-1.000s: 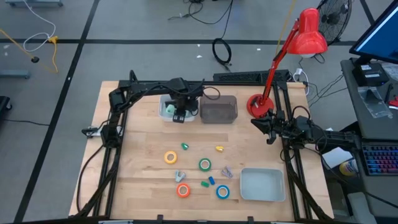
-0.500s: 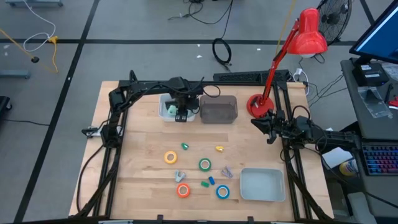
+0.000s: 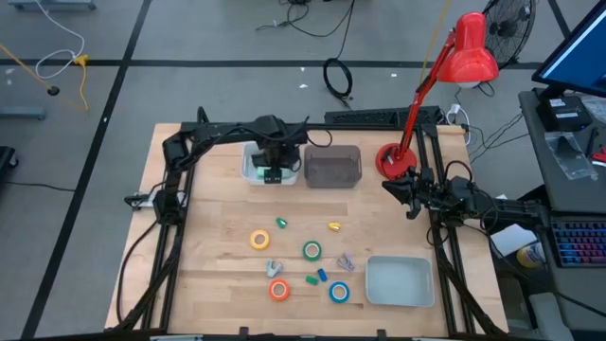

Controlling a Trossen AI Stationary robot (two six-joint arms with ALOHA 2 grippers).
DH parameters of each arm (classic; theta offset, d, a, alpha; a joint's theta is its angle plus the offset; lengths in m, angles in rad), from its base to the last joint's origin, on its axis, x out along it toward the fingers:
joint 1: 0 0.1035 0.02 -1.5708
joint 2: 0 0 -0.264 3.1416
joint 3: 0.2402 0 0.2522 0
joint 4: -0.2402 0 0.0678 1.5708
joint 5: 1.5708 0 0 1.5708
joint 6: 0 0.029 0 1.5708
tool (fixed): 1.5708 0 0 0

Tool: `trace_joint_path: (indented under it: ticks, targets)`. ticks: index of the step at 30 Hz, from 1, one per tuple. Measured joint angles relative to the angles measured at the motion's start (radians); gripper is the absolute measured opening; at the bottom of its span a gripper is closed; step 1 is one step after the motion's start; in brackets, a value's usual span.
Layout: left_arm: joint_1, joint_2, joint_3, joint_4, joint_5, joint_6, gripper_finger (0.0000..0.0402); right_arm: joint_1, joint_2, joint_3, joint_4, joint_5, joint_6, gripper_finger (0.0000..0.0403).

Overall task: Pick and place Stapler, Stapler remover, tape
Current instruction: Put the top small green stapler into the white bin

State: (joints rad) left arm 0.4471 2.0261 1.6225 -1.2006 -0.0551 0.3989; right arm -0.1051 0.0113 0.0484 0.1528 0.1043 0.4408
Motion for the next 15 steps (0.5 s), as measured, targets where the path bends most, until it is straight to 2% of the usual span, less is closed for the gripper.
trace_joint_path:
  ticks: [4, 7, 11, 15]
  targets:
    - [0.002, -0.054, 0.041, -0.083, 0.003, -0.081, 0.0309, 0.0, 0.0, 0.0, 0.0, 0.0, -0.005, 0.002]
    - [-0.016, -0.125, 0.059, -0.087, 0.054, -0.163, 0.0309, 0.0, 0.0, 0.0, 0.0, 0.002, -0.008, 0.002]
    - [-0.083, -0.219, 0.059, -0.041, 0.137, -0.259, 0.031, 0.0, 0.0, 0.0, 0.0, 0.001, -0.008, 0.002]
    - [-0.176, -0.272, 0.059, -0.005, 0.14, -0.305, 0.031, 0.0, 0.0, 0.0, 0.0, 0.0, -0.009, 0.002]
